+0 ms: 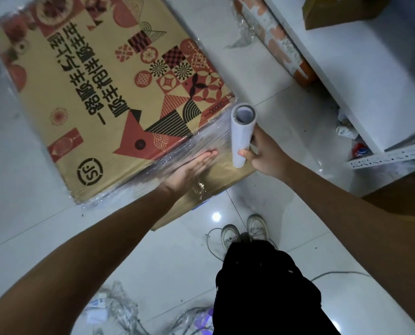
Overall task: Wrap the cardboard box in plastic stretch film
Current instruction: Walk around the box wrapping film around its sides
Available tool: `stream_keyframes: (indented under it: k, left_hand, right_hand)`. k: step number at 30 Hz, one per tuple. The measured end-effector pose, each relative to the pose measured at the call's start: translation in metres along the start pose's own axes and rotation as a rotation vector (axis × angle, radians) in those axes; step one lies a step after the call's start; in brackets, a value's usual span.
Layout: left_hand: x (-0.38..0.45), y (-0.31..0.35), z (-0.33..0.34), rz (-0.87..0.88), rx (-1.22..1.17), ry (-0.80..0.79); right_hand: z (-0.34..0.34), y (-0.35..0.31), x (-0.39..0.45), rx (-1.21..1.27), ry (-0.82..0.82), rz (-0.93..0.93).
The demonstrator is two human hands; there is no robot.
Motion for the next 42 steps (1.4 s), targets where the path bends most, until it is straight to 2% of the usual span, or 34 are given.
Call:
stream_keyframes:
  k: [1, 2, 3, 5, 7, 9, 12, 15, 18, 22, 26, 28, 31, 33, 36, 40, 42]
  left_hand:
    - [-0.003, 0.013, 0.001, 0.105, -0.123, -0.063]
    - [-0.007, 0.009, -0.004, 0.075, -0.256, -0.092]
    - [-0.011, 0.005, -0.008, 0.035, -0.290, -0.103]
    - [-0.021, -0.002, -0.017, 0.085, -0.214, -0.106]
    - [-0.029, -0.009, -0.024, 0.088, -0.121, -0.027]
    - [-0.031, -0.025, -0.016, 0.060, -0.075, -0.020]
    - [-0.028, -0.033, -0.011, 0.129, 0.074, 0.048]
    - [-0.023, -0.034, -0.003, 0.139, -0.037, -0.032]
    - [-0.023, -0.038, -0.010, 0.071, -0.120, -0.100]
    - [-0.038, -0.048, -0.027, -0.067, -0.155, -0.081]
    - [-0.055, -0.058, -0.027, -0.101, -0.130, -0.041]
    - [-0.054, -0.060, -0.024, -0.078, -0.063, -0.037]
    - [-0.050, -0.050, -0.023, -0.024, -0.172, -0.108]
    - [-0.050, -0.012, -0.028, 0.144, -0.189, -0.082]
    - [-0.055, 0.046, -0.026, 0.354, -0.058, -0.034]
    - [-0.048, 0.059, 0.016, 0.314, 0.007, -0.077]
    - [-0.046, 0.064, 0.023, 0.337, 0.192, 0.050]
  right_hand:
    - [0.004, 0.000, 0.000, 0.001, -0.013, -0.004]
    - [0.006, 0.001, 0.000, 0.002, -0.021, 0.003]
    - [0.007, 0.002, 0.000, 0.015, -0.026, 0.016]
    - [0.008, 0.006, 0.002, 0.045, -0.035, 0.037]
    - [0.007, 0.009, 0.002, 0.028, -0.031, 0.037]
    - [0.006, 0.008, 0.002, 0.024, -0.021, 0.020]
    - [0.007, 0.007, 0.000, 0.029, -0.028, 0.005]
    - [0.004, 0.008, 0.000, 0.062, -0.033, 0.026]
    - [0.001, 0.007, 0.000, 0.027, -0.030, 0.029]
    - [0.003, 0.002, 0.001, 0.012, -0.055, 0.023]
    - [-0.001, 0.001, 0.004, -0.017, -0.053, 0.016]
    - [-0.002, 0.000, 0.006, -0.040, -0.060, 0.013]
    - [-0.005, -0.001, 0.008, -0.049, -0.054, 0.003]
    - [-0.006, -0.002, 0.008, -0.031, -0.047, 0.000]
    - [-0.005, -0.003, 0.008, -0.002, -0.060, -0.007]
    - [-0.006, -0.003, 0.009, -0.007, -0.061, -0.045]
    - [-0.005, -0.001, 0.009, 0.001, -0.064, -0.048]
Point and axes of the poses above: each hand's wrist, its own x-axis towards the middle knuckle, its own z-axis out of the palm, y = z × x, the point moved 10 cm from there along x, towards the middle knuckle, and after that the axes turned 1 degree about y, right-handed, at the moved point
